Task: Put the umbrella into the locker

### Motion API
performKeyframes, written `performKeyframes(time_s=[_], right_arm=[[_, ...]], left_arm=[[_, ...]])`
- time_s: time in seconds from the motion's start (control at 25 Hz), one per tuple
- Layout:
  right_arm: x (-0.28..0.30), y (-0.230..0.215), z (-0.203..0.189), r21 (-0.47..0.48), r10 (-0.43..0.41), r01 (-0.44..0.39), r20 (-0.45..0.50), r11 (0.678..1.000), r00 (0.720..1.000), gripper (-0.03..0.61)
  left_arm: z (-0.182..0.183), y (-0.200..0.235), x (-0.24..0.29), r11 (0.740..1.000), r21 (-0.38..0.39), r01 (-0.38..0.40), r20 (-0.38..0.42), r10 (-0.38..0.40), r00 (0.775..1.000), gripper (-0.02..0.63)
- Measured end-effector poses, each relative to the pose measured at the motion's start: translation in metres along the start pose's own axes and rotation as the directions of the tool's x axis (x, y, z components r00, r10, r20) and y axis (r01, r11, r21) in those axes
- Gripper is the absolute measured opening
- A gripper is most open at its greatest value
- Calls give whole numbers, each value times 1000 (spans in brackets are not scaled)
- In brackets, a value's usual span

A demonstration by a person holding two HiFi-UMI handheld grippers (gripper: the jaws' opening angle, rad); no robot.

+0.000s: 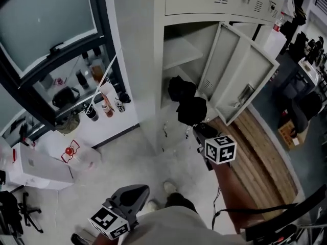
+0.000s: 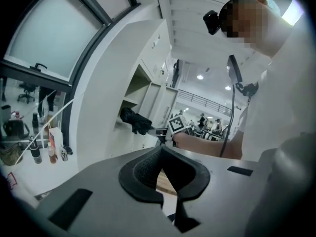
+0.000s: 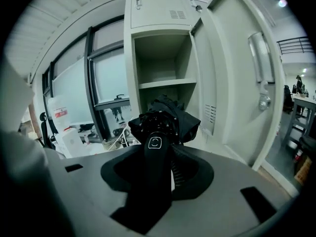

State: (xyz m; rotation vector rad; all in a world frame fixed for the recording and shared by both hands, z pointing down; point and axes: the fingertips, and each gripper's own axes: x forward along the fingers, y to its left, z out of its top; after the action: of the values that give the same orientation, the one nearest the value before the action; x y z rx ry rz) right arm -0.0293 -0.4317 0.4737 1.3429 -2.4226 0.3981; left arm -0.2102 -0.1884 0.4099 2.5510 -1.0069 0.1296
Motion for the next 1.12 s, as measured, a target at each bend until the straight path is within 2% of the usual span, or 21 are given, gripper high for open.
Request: performKeyframes(time_s=[0.24, 0.36, 0.6, 0.88, 1.12], right_arm=[[75, -35, 41, -41, 26, -26, 1, 999, 1000, 155], [109, -47, 57, -52, 35, -35, 1, 998, 999, 155], [165, -63, 80, -70, 56, -56, 2, 996, 998, 155], [224, -81, 90, -66, 52, -54, -39, 996, 998, 155], [256, -85, 88, -78, 60, -67, -89, 995, 994, 155]], left_arm=[[34, 26, 35, 998, 15, -66, 35, 66, 997, 11], [46, 40, 47, 994, -2, -110, 56, 110, 992, 11], [57, 56, 64, 983, -24, -182, 72, 184, 980, 11], [63, 66, 80, 963, -57, -263, 82, 267, 960, 11], [62, 68, 84, 935, -99, -342, 97, 351, 931, 11]])
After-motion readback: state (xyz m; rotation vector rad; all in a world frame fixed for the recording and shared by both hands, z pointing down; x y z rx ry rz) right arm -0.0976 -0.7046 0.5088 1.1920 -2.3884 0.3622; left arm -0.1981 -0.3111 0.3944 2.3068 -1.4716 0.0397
